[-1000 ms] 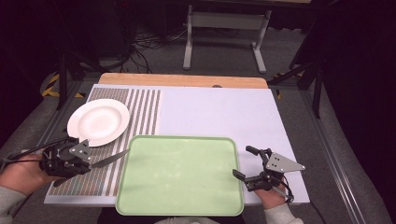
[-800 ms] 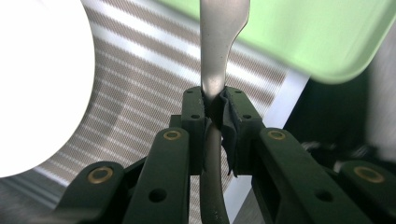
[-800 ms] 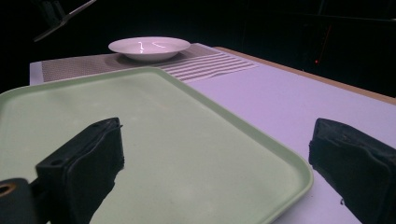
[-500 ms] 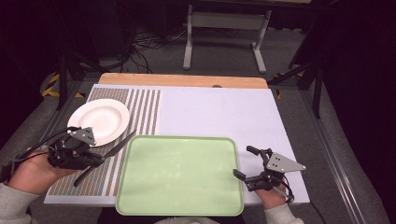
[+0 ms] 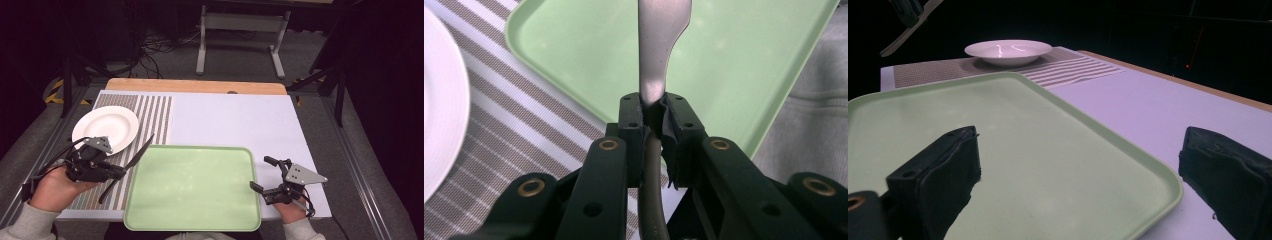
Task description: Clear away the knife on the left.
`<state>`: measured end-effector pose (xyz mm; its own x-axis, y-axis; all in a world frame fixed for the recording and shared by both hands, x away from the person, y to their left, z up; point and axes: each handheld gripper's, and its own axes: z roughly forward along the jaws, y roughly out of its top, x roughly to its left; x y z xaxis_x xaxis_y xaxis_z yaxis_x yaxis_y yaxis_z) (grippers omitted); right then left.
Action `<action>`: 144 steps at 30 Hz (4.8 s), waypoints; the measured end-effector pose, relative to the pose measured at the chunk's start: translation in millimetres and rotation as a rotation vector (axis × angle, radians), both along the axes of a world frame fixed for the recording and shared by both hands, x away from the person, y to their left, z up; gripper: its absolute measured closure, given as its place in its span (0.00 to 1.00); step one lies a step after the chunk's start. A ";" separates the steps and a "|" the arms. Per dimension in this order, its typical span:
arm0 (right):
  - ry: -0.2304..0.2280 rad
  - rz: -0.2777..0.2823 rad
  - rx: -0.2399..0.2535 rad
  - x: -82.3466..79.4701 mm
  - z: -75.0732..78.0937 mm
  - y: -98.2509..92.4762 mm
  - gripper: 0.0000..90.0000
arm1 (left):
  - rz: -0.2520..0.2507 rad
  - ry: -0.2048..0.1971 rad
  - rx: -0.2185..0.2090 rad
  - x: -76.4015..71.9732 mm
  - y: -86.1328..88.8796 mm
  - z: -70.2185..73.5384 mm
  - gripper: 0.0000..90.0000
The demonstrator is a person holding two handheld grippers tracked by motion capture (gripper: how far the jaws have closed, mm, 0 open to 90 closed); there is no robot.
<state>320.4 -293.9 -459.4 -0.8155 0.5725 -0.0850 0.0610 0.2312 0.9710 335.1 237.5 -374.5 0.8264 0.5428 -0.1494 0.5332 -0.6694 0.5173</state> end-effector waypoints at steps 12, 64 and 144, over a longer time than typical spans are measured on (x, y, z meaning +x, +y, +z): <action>0.001 0.000 0.001 0.0 -0.1 -0.9 0.04 | -0.025 0.012 -0.062 -1.5 -27.4 -4.9 0.89; 0.013 0.016 0.010 0.7 -1.9 -0.6 0.04 | 0.053 0.151 0.058 4.8 -86.7 -57.0 0.89; 0.006 0.017 0.004 0.6 -1.9 -2.0 0.04 | -0.251 -0.218 0.121 -8.4 -115.6 -75.4 1.00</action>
<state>321.0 -295.9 -461.2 -0.8255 0.5591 -0.0776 0.0630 0.2279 0.9716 326.7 121.9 -449.9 0.9418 0.3215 0.0985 0.2298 -0.8291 0.5097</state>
